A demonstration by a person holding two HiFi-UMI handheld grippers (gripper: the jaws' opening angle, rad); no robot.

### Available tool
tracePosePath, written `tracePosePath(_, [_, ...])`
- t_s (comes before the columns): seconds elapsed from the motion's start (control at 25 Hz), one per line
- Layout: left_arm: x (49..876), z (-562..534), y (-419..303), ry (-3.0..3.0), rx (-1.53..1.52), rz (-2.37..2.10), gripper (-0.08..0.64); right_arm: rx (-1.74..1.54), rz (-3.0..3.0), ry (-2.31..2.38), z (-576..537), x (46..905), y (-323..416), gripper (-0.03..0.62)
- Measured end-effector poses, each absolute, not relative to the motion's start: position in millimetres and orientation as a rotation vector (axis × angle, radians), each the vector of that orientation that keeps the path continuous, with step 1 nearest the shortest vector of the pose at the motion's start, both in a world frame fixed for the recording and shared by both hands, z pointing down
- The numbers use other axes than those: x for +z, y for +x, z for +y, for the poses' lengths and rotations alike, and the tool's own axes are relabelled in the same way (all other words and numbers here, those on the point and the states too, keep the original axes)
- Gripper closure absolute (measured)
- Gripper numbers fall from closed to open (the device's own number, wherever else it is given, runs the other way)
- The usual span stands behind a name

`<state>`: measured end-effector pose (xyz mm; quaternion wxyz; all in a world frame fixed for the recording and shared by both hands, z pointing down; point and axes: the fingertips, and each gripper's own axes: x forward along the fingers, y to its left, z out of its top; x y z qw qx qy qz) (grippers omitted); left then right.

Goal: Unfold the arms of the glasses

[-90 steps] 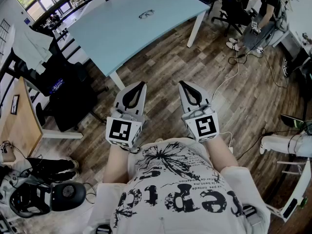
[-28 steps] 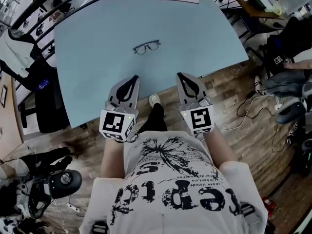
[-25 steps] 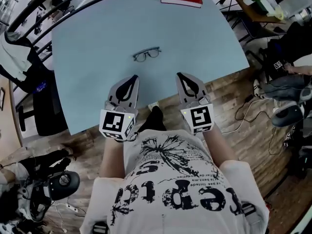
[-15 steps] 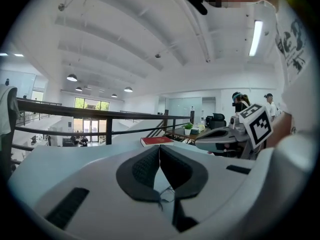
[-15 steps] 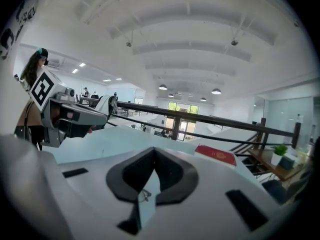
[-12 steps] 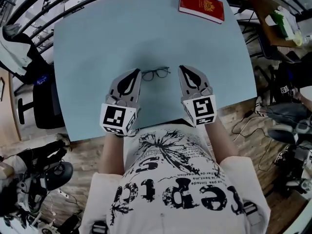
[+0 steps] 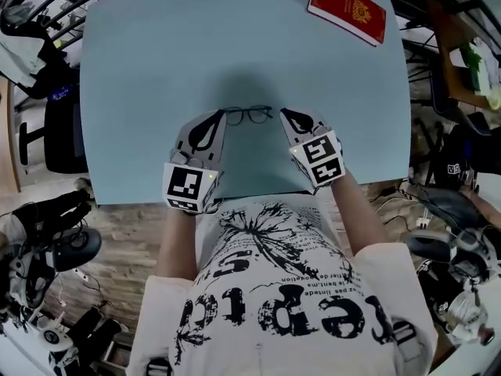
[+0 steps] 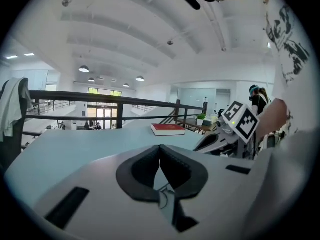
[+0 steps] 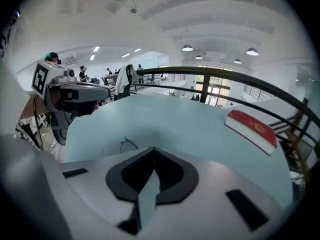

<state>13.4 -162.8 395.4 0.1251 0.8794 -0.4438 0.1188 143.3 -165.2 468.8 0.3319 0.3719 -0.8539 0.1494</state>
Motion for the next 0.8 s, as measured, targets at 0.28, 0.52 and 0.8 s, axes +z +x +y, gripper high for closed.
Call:
tracePosePath(0.28, [429.0,-169.0,16.2,2.480,0.380,-1.321,0.541,0.274,-2.119,0.580,-169.6,521.0,138.8,0.562])
tracePosePath(0.52, [451.7,-167.2,13.2,2.435,0.468,-1.328,0.541,0.076,-2.005,0.278,-172.5,552.9,137.8,0.510])
tracePosePath(0.8, [471.4,-167.2,13.6,2.414,0.547,-1.304,0.540,0.009,-1.974,0.093,-173.0,564.1,125.9,0.508])
